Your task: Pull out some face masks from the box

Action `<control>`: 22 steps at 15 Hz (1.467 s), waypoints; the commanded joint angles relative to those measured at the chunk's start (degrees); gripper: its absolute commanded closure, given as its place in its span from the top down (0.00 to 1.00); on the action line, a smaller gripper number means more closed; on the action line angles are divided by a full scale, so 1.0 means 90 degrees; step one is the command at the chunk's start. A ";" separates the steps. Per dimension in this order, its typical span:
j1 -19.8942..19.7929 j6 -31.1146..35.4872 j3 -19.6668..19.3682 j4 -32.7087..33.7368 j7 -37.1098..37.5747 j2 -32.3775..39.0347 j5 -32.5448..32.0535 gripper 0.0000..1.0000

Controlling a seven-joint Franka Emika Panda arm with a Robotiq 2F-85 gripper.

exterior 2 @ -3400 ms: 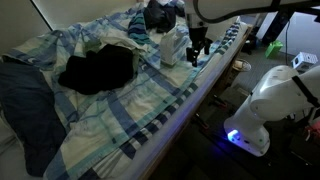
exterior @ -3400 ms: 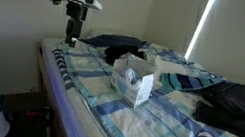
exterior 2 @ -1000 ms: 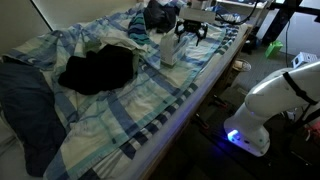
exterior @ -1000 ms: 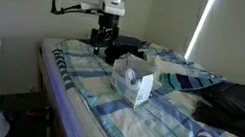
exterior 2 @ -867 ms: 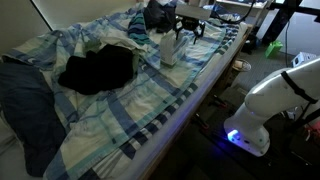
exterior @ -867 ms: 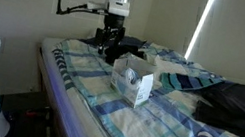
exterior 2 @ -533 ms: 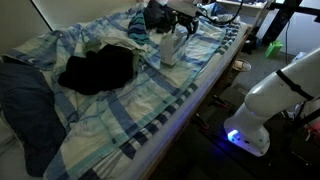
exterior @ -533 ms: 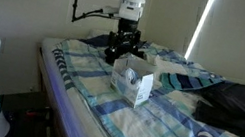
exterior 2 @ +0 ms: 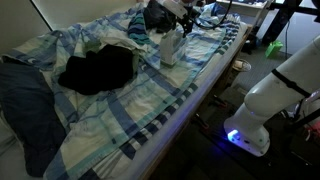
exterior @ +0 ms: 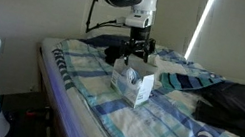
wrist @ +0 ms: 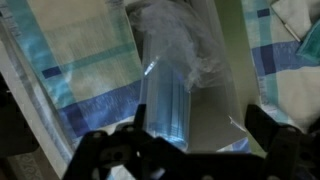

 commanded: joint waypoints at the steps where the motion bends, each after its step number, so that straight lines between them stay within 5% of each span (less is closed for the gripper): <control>1: 0.0113 0.0157 -0.0038 -0.0085 0.0444 -0.0348 -0.0156 1.00; 13: 0.0195 -0.0735 0.0209 -0.0774 0.1001 -0.1434 -0.0081 1.00; 22: 0.0046 -0.0523 -0.0346 -0.0893 0.0759 -0.0681 0.0317 1.00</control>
